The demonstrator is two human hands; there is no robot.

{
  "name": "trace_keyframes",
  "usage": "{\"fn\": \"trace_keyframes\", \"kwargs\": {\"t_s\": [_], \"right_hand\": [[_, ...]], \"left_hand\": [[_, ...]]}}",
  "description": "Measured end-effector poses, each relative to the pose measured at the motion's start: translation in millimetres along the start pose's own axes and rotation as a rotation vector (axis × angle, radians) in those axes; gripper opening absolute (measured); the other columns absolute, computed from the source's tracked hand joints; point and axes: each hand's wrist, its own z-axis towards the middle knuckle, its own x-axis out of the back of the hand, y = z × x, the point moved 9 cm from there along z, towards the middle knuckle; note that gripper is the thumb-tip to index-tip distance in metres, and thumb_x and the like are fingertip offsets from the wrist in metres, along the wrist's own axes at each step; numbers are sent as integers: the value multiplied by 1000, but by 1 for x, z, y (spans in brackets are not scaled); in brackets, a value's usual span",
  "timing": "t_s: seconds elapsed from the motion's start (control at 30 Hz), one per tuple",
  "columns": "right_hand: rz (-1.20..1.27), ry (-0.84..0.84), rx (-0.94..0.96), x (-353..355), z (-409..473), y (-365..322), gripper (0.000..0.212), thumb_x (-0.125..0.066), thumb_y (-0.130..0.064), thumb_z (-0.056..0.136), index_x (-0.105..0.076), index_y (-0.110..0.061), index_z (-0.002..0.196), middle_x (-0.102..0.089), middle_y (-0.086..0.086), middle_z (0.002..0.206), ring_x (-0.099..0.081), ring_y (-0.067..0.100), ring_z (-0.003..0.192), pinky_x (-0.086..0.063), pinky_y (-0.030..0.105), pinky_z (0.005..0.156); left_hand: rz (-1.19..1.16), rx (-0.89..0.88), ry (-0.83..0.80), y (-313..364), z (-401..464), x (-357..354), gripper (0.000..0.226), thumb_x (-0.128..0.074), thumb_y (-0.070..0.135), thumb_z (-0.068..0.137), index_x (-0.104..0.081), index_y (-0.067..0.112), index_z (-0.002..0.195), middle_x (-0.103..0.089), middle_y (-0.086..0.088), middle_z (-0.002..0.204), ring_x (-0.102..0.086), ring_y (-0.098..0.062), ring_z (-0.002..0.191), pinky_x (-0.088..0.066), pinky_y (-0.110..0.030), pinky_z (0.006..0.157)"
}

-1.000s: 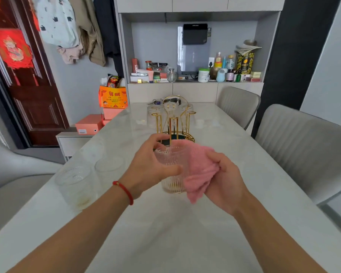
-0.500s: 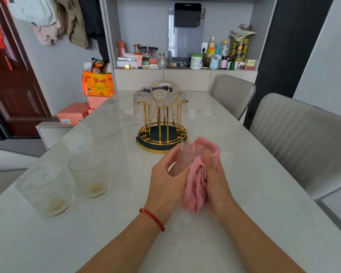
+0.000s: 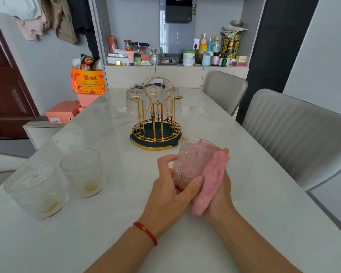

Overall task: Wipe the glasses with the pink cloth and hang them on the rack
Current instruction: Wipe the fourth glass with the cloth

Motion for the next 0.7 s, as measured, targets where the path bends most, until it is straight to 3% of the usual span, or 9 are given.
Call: {"fn": "trace_keyframes", "kwargs": {"t_s": [0.1,0.2,0.3,0.37,0.43,0.47,0.57,0.7], "right_hand": [[0,30,-41,1,5,0,43,-27,-38,109,-50,-14,135,-58,5,84,-58,16,88,-46,30,62],[37,63,-53,19,17,2,32,-29,-24,111,-55,-13,126,-52,5,86,-51,20,74,-48,30,59],[-12,105,-38,29,20,-1,25,-33,-10,109,-52,-18,123,-58,5,92,-56,22,75,-47,36,66],[-33,117,8,24,19,-1,20,-39,-28,109,-55,-18,114,-62,8,89,-65,24,69,-51,33,59],[-51,207,3,22,18,6,57,-47,-68,92,-65,-17,110,-69,14,92,-74,28,73,-57,34,61],[-74,249,33,28,23,8,68,-48,-77,84,-68,-17,109,-73,13,93,-75,30,80,-59,40,67],[-132,273,119,31,21,0,62,-41,-69,96,-70,-16,112,-77,11,95,-76,30,87,-60,51,83],[-82,211,68,27,18,-5,69,-33,-69,99,-70,-12,100,-76,16,94,-73,37,88,-55,58,87]], "left_hand": [[0,-76,-50,7,-3,-2,37,-55,61,93,-36,40,118,-67,3,76,-55,-14,54,-47,-31,48],[-208,59,-78,3,-2,-3,20,-47,43,107,-39,25,112,-60,-2,71,-46,-12,50,-39,-22,46],[-217,182,-107,-9,-3,-16,11,-36,47,108,-40,38,114,-61,-2,67,-52,-17,53,-39,-26,46],[-193,251,-26,-20,-4,-21,12,-37,60,103,-44,55,111,-70,6,77,-64,-20,66,-48,-34,53],[-178,259,36,-21,-4,-24,28,-43,68,89,-41,54,114,-73,5,95,-71,-17,84,-58,-41,71],[-181,240,46,-19,-4,-26,33,-47,68,88,-40,50,115,-72,4,98,-71,-14,86,-60,-40,75],[-220,207,21,-11,-2,-25,34,-54,68,92,-41,41,108,-72,5,95,-70,-8,76,-55,-27,61],[-428,429,-51,-24,-5,-25,38,-56,66,94,-38,32,94,-59,-2,64,-45,-16,48,-29,-25,47]]}}
